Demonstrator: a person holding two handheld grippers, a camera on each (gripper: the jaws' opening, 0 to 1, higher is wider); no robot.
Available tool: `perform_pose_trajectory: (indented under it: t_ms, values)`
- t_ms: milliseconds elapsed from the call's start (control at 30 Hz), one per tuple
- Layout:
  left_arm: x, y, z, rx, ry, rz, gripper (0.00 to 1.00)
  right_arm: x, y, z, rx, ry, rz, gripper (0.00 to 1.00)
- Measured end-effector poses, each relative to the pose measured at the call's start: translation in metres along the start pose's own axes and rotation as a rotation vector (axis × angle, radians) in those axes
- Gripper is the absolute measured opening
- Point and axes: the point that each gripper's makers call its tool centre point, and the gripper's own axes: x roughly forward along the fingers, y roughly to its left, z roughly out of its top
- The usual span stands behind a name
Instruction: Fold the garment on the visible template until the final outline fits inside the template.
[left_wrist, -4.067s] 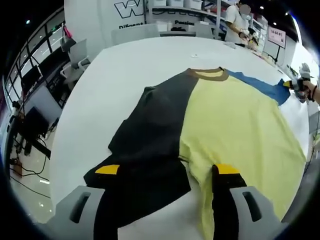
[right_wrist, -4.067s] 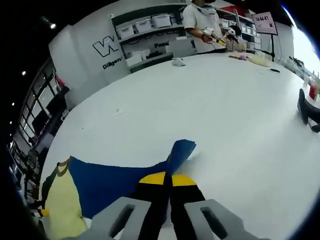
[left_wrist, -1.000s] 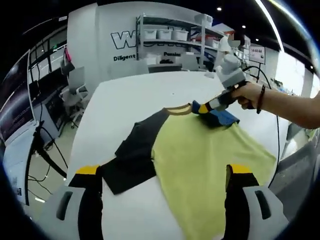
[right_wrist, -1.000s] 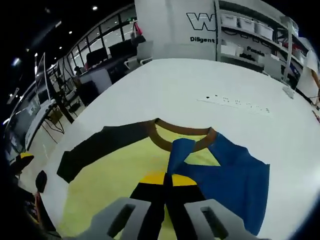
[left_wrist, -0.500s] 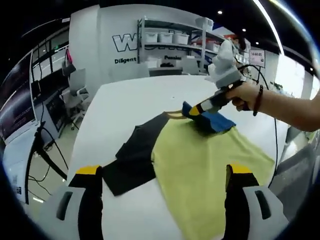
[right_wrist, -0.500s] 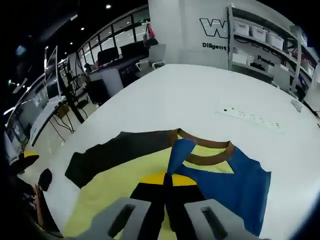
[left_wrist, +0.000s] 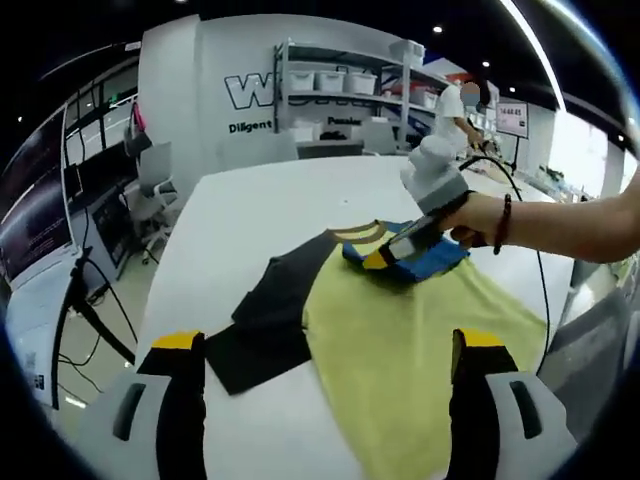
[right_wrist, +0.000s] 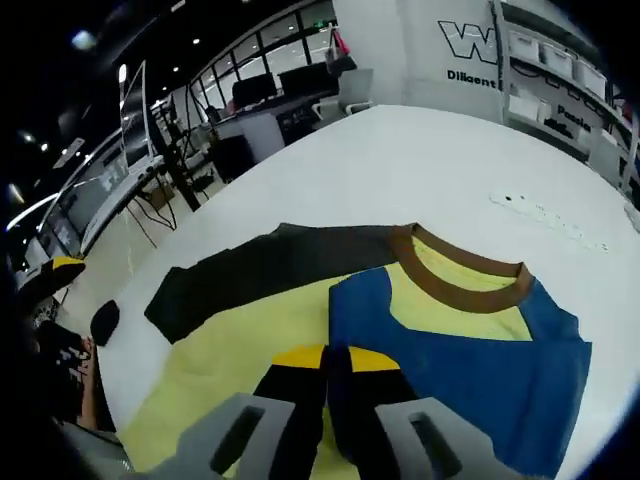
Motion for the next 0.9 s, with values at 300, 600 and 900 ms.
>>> perform_pose_trajectory:
  t_ms: [300, 600, 900]
  values:
    - [-0.008, -0.001, 0.01, 0.017, -0.013, 0.017, 0.99, -0.009, 0.009, 0.012, 0.012, -0.079, 0.081, 0.16]
    - [-0.012, 0.0, 0.011, 0.031, -0.014, 0.026, 0.99, -0.015, -0.017, 0.011, 0.116, -0.106, 0.041, 0.33]
    - [-0.009, 0.0, 0.004, 0.032, 0.011, 0.017, 0.98, -0.003, -0.058, -0.005, 0.233, -0.088, -0.051, 0.14]
